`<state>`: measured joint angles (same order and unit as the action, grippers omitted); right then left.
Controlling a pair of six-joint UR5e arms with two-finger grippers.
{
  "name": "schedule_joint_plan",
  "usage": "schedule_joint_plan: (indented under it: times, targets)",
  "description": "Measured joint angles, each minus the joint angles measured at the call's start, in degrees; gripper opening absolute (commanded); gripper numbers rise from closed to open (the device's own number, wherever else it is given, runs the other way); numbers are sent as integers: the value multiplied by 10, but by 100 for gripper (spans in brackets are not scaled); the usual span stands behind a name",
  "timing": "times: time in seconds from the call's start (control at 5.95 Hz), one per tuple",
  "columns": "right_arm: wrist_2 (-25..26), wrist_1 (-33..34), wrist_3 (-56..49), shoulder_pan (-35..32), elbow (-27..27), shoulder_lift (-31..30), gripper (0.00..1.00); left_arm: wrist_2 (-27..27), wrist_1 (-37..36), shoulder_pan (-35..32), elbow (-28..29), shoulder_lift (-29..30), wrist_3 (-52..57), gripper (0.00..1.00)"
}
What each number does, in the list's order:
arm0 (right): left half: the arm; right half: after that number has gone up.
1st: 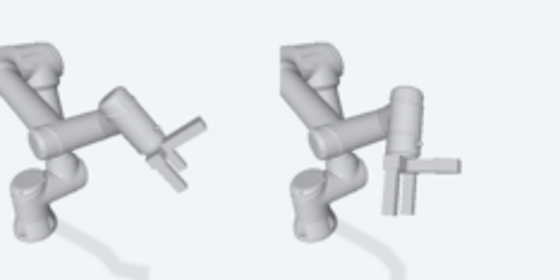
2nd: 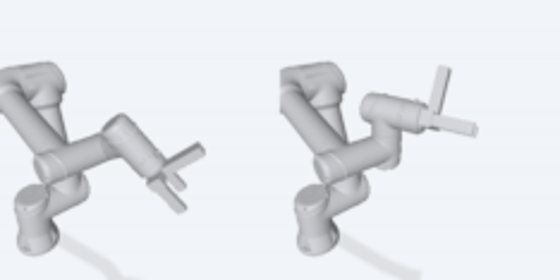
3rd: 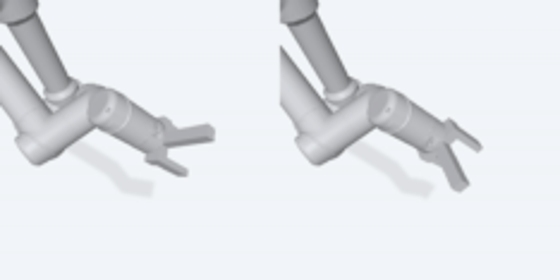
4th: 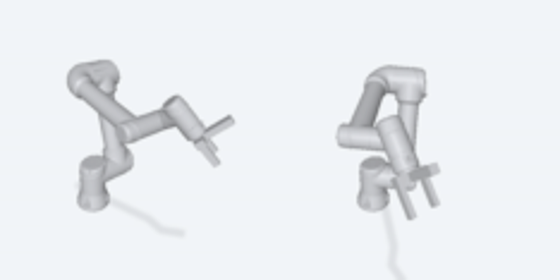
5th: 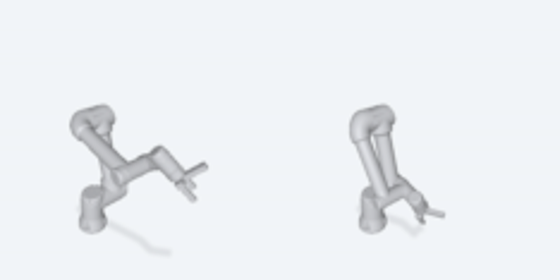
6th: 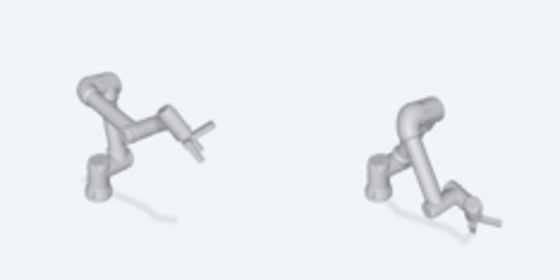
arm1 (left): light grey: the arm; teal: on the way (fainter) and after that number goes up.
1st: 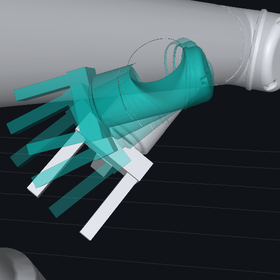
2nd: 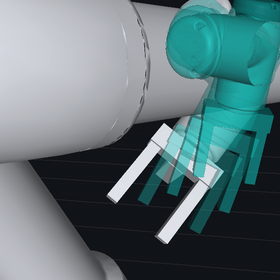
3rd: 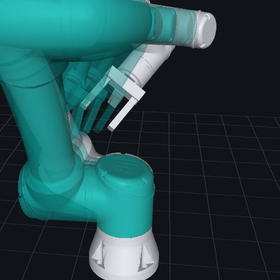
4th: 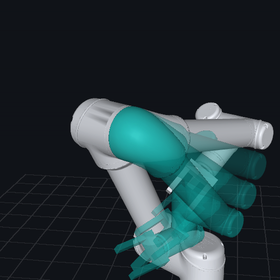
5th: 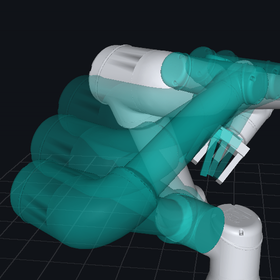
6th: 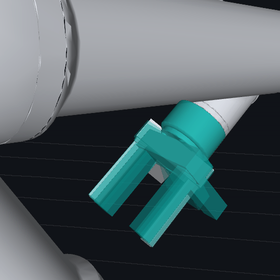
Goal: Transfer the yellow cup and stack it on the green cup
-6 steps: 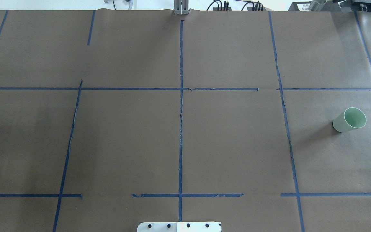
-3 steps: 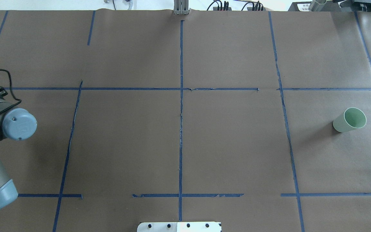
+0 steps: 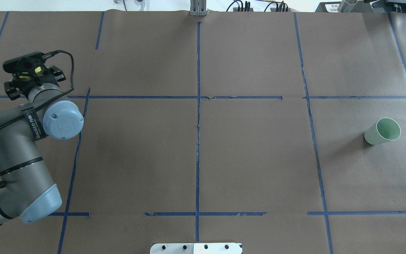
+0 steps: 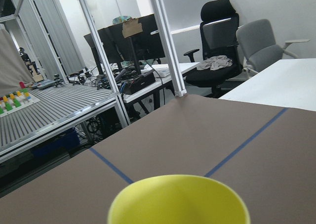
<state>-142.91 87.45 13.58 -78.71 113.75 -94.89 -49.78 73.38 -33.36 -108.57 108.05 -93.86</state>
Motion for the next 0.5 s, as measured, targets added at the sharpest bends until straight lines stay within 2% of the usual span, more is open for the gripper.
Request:
schedule_joint_plan:
  times: [0.17, 0.5]
  targets:
    - [0, 0, 61, 24, 18, 24, 100, 10, 73, 23, 3, 27, 97, 6]
    - [11, -18, 222, 105, 47, 81, 100, -2, 279, 81, 27, 72, 295, 5]
